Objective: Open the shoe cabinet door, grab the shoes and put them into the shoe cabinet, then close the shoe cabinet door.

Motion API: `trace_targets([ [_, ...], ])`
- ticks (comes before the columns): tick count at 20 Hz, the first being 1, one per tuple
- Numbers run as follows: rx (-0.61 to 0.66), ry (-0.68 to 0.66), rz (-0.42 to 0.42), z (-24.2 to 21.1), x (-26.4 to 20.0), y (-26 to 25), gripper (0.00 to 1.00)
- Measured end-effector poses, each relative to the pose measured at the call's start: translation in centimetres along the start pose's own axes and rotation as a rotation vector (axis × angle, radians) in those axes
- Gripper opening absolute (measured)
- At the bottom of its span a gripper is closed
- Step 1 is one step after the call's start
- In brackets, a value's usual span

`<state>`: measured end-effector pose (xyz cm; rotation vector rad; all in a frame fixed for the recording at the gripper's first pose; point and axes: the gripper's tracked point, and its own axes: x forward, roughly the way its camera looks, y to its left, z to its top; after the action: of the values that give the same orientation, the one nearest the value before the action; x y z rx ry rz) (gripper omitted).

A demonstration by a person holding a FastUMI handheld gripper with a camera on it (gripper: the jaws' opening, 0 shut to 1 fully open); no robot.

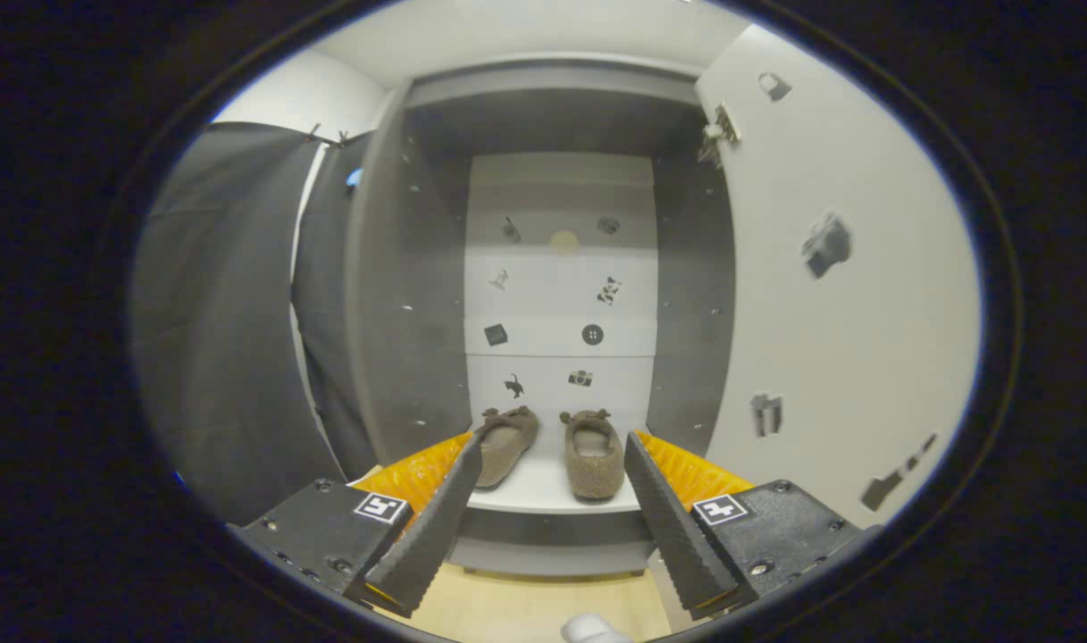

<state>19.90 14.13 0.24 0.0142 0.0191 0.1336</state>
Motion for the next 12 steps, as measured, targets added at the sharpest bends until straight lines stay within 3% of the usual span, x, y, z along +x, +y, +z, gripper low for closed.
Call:
trace_targets([
  [4, 0.051, -0.025, 0.034, -0.6, -8.8, 0.4, 1.0],
  [8, 0.049, -0.04, 0.03, -1.6, -16.8, -2.3, 1.0],
  [12, 0.016, -0.036, -0.059, -2.2, -23.3, -8.5, 1.0],
])
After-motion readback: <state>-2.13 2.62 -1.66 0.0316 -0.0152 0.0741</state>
